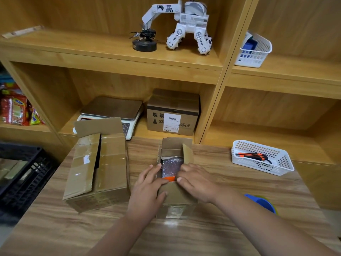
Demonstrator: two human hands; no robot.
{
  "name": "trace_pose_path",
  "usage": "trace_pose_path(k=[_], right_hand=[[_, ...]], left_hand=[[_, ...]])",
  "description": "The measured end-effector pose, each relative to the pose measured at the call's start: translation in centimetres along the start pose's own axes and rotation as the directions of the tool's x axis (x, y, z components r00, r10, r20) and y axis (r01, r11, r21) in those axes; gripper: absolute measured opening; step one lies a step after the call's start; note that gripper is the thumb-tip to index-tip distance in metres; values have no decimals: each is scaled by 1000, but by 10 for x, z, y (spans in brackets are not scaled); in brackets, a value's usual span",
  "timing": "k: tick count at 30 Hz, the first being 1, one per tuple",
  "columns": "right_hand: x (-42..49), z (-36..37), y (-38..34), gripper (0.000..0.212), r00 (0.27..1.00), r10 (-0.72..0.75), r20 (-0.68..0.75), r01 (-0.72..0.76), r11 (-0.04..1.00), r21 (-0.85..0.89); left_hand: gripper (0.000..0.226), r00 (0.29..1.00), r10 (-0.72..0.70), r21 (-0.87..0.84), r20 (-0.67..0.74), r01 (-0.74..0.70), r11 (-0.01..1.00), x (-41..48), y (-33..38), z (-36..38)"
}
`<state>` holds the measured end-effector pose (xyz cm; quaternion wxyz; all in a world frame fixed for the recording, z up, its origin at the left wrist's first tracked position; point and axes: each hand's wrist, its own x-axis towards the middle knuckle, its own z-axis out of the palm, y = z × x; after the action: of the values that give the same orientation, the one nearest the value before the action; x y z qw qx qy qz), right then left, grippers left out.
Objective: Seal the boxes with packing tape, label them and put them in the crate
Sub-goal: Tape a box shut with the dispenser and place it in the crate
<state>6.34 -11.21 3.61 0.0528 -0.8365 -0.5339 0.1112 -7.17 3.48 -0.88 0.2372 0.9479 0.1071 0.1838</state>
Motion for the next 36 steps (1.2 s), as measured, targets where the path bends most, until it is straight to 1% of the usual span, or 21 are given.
trace_pose_path(k=[4,8,11,15,18,20,21,22,24,26,27,29,30,32,34,36], right_hand=[[-21,-2,15,49,986,43,-162,-20,990,138],[-44,5,25,40,956,146,-255,-91,972,215],[-56,9,31,40,933,230,-278,-165,957,240],[-67,16,39,23,896,344,-279,-236,904,356],[-71,22,40,25,885,375,-276,-254,885,389],[-70,21,37,33,883,379,-278,-268,892,364],[-69,21,34,37,882,377,-283,-273,898,346],[-67,22,31,40,883,370,-290,-273,905,325],[-63,20,23,47,891,342,-300,-260,924,280],[-55,17,18,49,888,297,-351,-218,944,246],[-50,13,16,46,878,283,-387,-196,948,250],[-36,0,12,36,853,306,-424,-182,934,308],[-27,-8,10,32,854,308,-418,-183,932,314],[-10,-20,7,34,898,271,-347,-209,956,204],[6,-28,6,45,952,236,-196,-234,972,36],[19,-32,9,52,967,242,-79,-249,964,-92]], left_hand=[[33,999,-23,-39,-46,22,999,0,6,3],[31,998,-5,-37,-63,3,999,-5,9,9],[32,997,24,-10,-72,-25,1000,-8,10,11],[34,998,39,76,-48,-35,996,-8,12,10],[25,998,62,161,-4,-61,985,-4,16,7],[18,997,70,229,25,-74,971,-1,18,7],[24,997,59,251,52,-71,965,1,19,7],[36,996,44,266,83,-64,962,1,20,9],[68,991,3,283,137,-42,958,-1,24,11],[95,983,-59,266,173,11,964,-3,28,10],[102,981,-90,248,173,45,968,-4,29,10],[103,980,-126,200,153,94,975,-6,29,8],[98,981,-124,167,151,99,981,-7,31,6],[85,980,-104,137,171,81,987,-8,35,2],[74,974,-93,137,207,66,988,-9,36,-2],[71,978,-77,144,195,49,988,-9,36,-3]])
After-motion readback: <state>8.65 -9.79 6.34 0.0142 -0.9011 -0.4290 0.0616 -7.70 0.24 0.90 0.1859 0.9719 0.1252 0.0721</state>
